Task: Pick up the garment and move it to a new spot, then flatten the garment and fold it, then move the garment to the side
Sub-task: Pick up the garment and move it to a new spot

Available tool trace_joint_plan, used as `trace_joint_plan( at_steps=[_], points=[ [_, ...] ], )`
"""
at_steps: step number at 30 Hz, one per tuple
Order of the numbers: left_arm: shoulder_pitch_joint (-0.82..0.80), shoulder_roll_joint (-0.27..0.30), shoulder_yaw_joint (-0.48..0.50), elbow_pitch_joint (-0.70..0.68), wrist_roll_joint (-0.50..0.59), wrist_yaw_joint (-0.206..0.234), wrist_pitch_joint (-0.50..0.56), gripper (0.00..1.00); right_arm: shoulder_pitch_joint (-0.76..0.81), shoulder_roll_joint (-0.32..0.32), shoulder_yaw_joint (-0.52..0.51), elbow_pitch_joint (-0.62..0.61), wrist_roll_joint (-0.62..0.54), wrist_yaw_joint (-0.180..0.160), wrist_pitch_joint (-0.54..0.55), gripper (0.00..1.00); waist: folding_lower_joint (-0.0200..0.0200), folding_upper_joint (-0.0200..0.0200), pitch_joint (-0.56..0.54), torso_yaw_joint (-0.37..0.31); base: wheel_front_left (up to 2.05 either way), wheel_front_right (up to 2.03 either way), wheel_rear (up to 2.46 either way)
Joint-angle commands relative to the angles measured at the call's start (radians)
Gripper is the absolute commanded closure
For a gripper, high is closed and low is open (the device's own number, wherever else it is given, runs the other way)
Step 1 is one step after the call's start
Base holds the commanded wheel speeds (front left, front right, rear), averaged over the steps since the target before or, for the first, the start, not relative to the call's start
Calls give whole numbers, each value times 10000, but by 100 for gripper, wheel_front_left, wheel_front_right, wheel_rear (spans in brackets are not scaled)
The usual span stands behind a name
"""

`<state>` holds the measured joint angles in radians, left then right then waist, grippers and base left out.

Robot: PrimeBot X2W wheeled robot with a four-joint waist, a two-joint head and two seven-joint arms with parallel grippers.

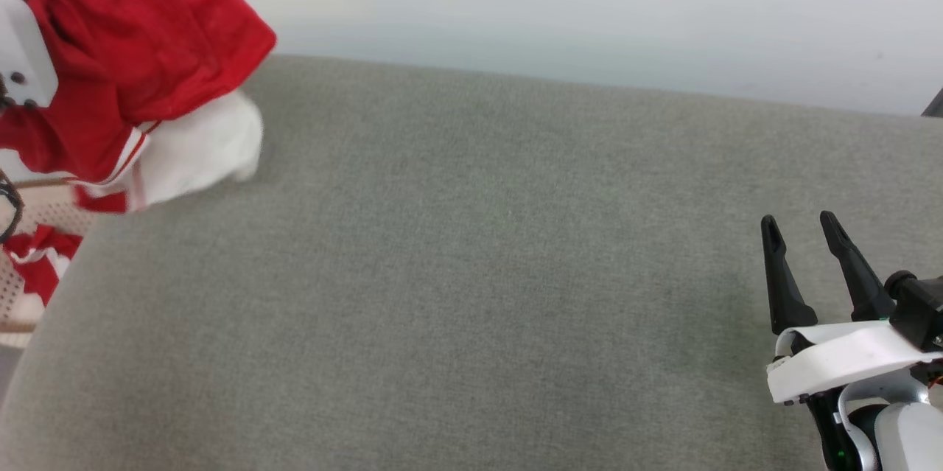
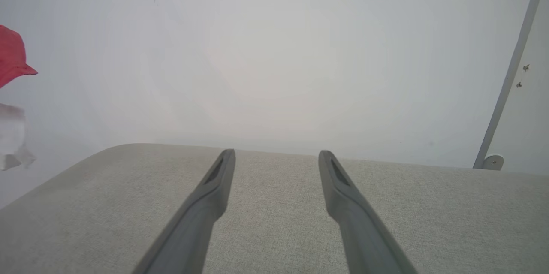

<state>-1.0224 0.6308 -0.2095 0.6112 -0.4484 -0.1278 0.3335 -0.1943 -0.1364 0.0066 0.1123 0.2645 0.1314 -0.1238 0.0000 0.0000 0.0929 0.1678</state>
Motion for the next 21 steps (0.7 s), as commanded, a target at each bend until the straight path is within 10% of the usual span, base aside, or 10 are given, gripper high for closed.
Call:
trace_joint_plan(
  at_steps=[1,21],
  points=[
    [193,74,-42,-486,-121,-16,256,100,121,60,-89,30,35,-14,-95,0,0,0,-258,-137,0,0,0],
    [1743,-226,-648,-5901,-935,709,3072,100,656,266,-1382,30,-310,-14,-253,0,0,0,-714,-2591,0,0,0]
  ],
)
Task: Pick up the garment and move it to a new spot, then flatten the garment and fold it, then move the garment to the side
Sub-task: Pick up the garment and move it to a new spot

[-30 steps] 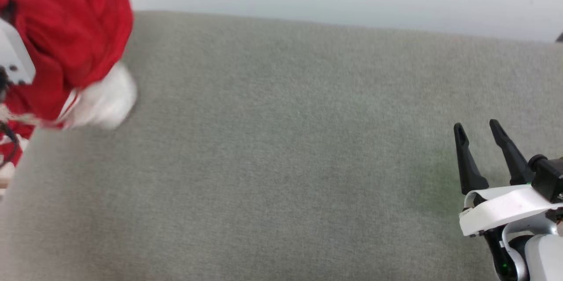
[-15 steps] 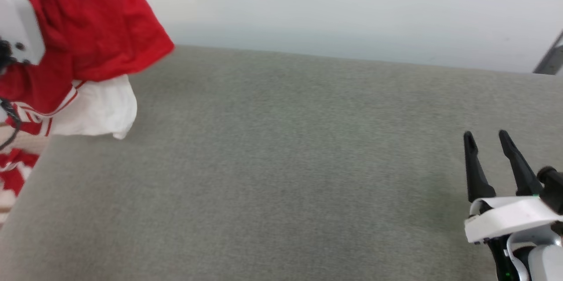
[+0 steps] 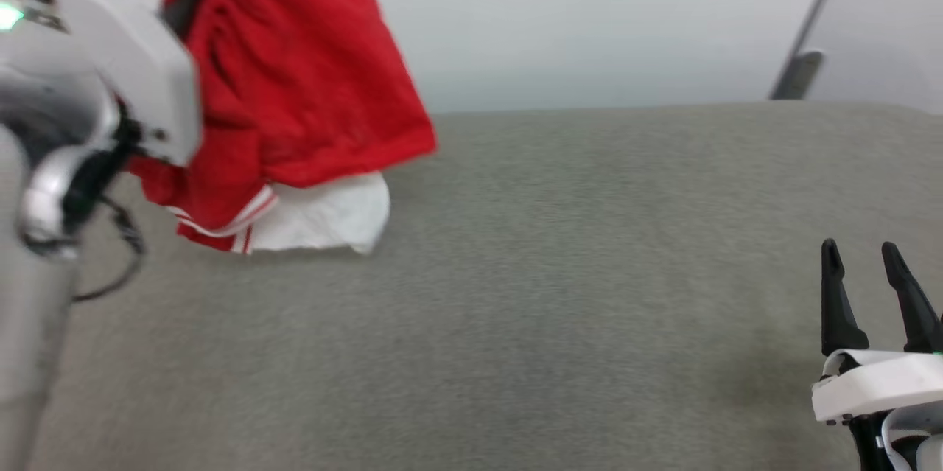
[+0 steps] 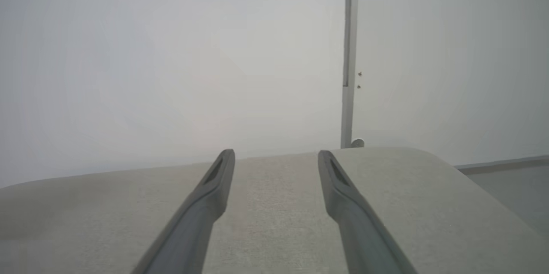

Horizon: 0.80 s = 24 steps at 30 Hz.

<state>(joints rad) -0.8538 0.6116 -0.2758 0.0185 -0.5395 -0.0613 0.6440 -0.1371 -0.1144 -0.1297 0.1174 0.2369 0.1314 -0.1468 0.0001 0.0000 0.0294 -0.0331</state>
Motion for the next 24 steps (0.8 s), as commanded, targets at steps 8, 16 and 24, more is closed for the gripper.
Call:
trace_joint_plan(
  at_steps=[8,16,24],
  points=[
    [392,-885,-928,-1202,-5,426,673,100,245,185,-290,-28,-105,-14,-69,0,-1,0,127,-1591,0,0,0],
    [1086,-1479,-1778,-815,-36,403,771,100,48,353,-110,185,-4,-14,-272,0,-1,0,463,-2174,0,0,0],
    [2280,-1859,-2407,1118,-230,386,518,100,-276,453,254,626,130,-14,-534,0,-1,0,836,-2525,0,0,0]
  ],
)
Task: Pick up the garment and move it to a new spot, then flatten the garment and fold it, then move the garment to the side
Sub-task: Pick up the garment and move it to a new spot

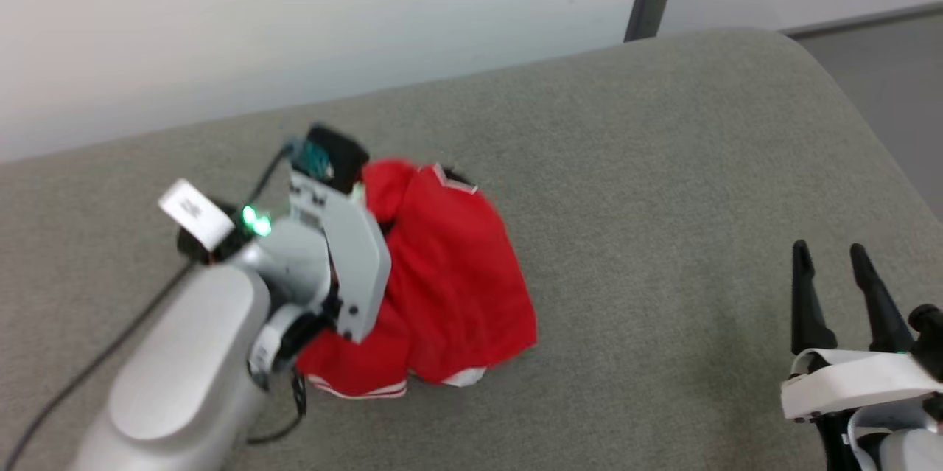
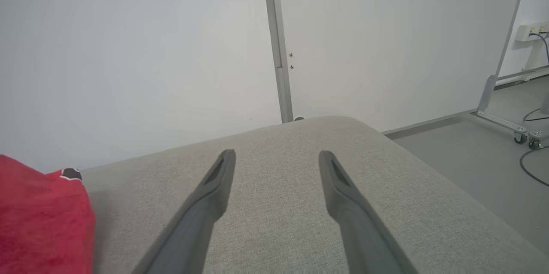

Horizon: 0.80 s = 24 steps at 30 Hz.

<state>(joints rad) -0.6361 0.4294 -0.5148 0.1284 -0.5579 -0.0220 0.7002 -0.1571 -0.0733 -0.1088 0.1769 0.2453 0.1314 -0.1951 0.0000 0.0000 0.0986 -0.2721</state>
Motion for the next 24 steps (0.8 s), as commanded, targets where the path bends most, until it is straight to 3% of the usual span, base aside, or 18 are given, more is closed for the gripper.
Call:
trace_joint_plan(
  at_steps=[1,16,17,19,20,24],
  points=[
    [190,-92,-79,299,-65,-61,-106,100,-117,50,87,68,63,-14,-67,0,0,0,182,-156,0,0,0],
    [124,-945,-809,4889,-292,-674,-628,100,-817,19,714,645,224,-14,-320,0,0,0,596,-214,0,0,0],
    [58,-988,-889,5114,-233,-704,-639,94,-836,5,715,680,229,-14,-335,0,0,0,590,-179,0,0,0],
    [-90,-1095,-1012,5378,-249,-822,-783,24,-864,-41,713,733,244,-14,-342,0,0,0,552,-87,0,0,0],
    [-193,-1159,-1043,5469,-313,-880,-837,0,-882,-57,701,753,249,-14,-354,0,0,0,516,-31,0,0,0],
    [-545,-1181,-1206,5589,-507,-1006,-1011,0,-806,-159,674,812,222,-14,-347,0,0,0,289,251,0,0,0]
  ],
)
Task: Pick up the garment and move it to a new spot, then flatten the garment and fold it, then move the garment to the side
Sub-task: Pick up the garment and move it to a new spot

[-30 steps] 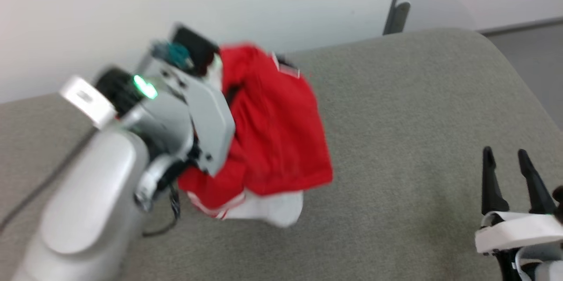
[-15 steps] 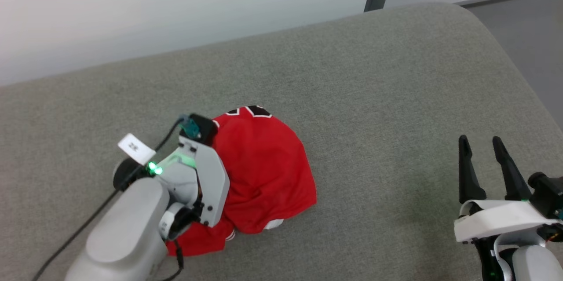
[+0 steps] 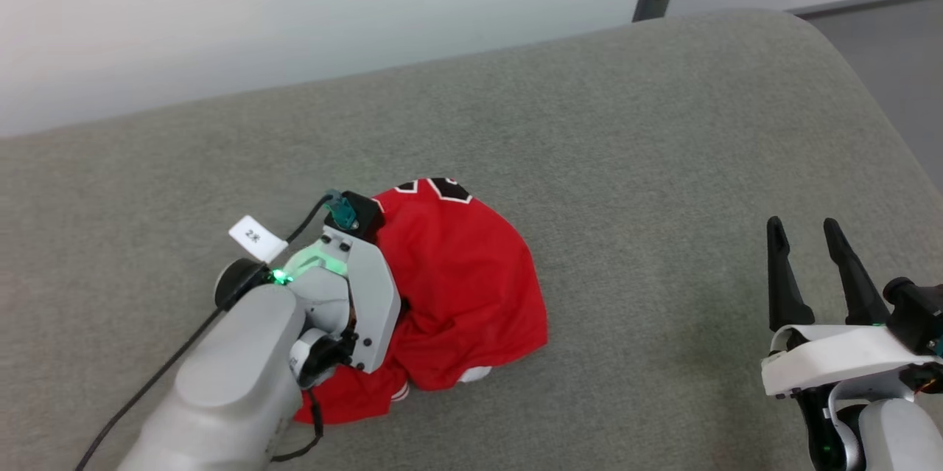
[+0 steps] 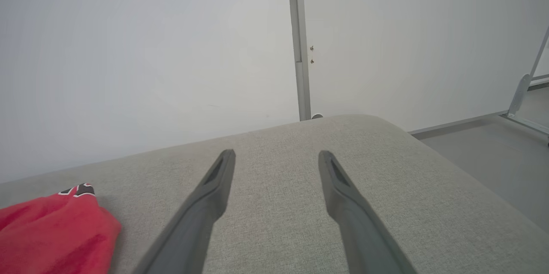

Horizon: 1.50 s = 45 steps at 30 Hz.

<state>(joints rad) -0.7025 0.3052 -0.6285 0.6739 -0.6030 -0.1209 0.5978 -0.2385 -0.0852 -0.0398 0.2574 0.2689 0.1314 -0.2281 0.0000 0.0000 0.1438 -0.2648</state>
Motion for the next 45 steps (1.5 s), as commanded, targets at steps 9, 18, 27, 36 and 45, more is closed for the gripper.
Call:
trace_joint_plan(
  at_steps=[9,18,27,36,45],
  points=[
    [-100,467,-14,-1109,-830,-92,-578,0,334,-333,24,-129,-115,-14,154,0,0,0,-754,1070,0,0,0],
    [793,1330,558,-2528,-1298,9,-1708,0,764,-526,34,-185,-185,-14,290,0,0,0,-1518,2048,0,0,0],
    [2207,2423,1860,-3488,-1185,612,-4265,0,1041,-702,-68,-238,-219,-14,213,0,0,0,-1810,2735,0,0,0],
    [3664,2772,2923,-3492,-1352,1022,-6567,0,1201,-861,-199,5,-299,-14,93,0,0,0,-1939,3108,0,0,0],
    [4711,2715,3600,-2890,-1592,1137,-8142,0,1297,-908,-431,136,-417,-14,44,0,0,0,-2007,3377,0,0,0]
  ],
)
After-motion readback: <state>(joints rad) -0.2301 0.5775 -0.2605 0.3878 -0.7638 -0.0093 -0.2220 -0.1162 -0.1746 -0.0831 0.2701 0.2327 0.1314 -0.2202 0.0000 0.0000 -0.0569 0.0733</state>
